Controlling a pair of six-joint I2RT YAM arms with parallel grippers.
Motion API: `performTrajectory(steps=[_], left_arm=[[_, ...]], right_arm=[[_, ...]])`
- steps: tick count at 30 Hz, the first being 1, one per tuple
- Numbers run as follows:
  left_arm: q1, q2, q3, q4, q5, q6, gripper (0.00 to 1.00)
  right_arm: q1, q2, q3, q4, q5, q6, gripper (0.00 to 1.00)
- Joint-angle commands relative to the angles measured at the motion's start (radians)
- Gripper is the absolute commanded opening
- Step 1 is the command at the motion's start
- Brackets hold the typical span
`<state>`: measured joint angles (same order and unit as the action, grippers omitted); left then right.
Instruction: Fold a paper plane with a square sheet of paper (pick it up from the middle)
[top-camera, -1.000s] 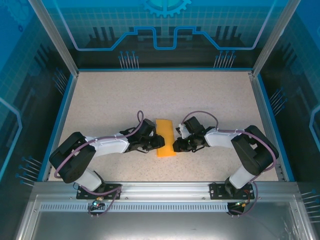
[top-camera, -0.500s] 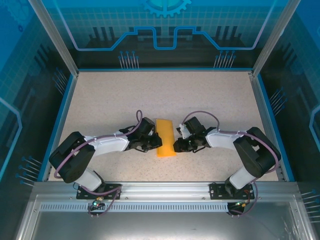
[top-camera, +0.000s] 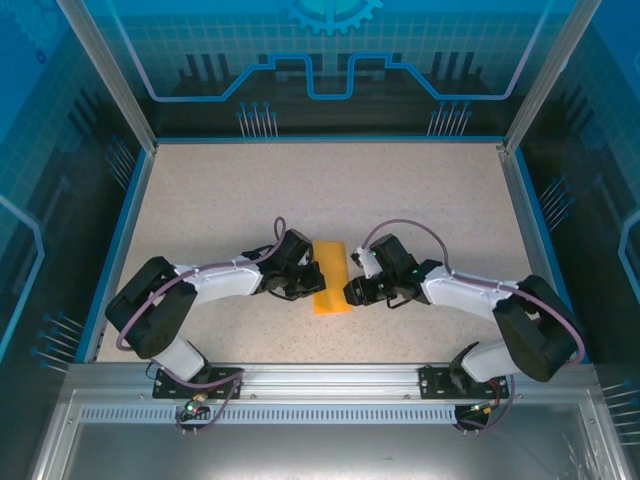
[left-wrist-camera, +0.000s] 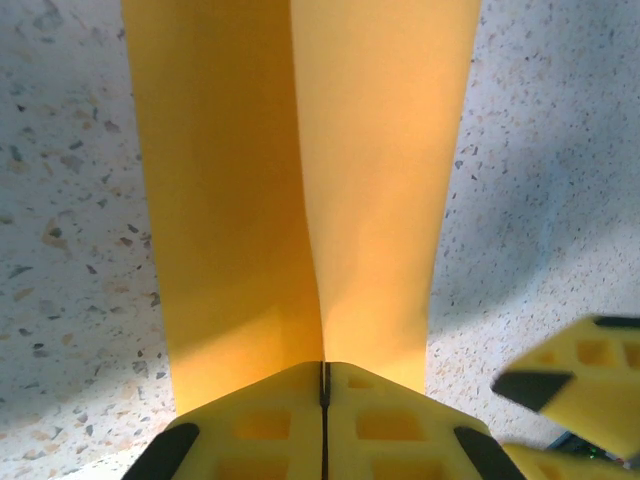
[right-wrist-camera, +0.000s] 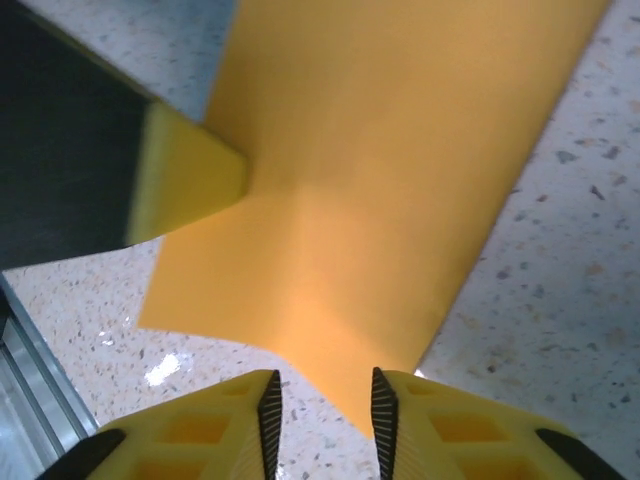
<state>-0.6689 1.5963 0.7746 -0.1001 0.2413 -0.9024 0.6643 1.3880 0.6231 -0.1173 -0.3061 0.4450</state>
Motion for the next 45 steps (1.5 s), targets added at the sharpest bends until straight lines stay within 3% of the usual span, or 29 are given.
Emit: performTrajectory(steps=[1, 8, 17, 30, 38, 45], left_arm=[[0.015, 0.019, 0.028, -0.022, 0.045, -0.029, 0.07], [0.032, 0.028, 0.029, -0.005, 0.076, -0.052, 0.08], [0.042, 0.025, 0.028, -0.008, 0.085, -0.055, 0.08], [0.054, 0.020, 0.010, -0.003, 0.087, -0.053, 0.08], [0.063, 0.021, 0.005, -0.004, 0.092, -0.046, 0.09], [0.064, 0.022, 0.003, -0.002, 0.098, -0.044, 0.12]], right_arm=[[0.062, -0.069, -0.027, 0.043, 0.056, -0.073, 0.37], [0.213, -0.155, -0.088, 0.148, 0.219, -0.191, 0.44], [0.371, -0.014, -0.025, 0.201, 0.391, -0.294, 0.48], [0.402, 0.128, 0.053, 0.247, 0.453, -0.338, 0.49], [0.400, 0.135, 0.070, 0.226, 0.474, -0.334, 0.26], [0.368, 0.116, 0.067, 0.228, 0.444, -0.327, 0.14]])
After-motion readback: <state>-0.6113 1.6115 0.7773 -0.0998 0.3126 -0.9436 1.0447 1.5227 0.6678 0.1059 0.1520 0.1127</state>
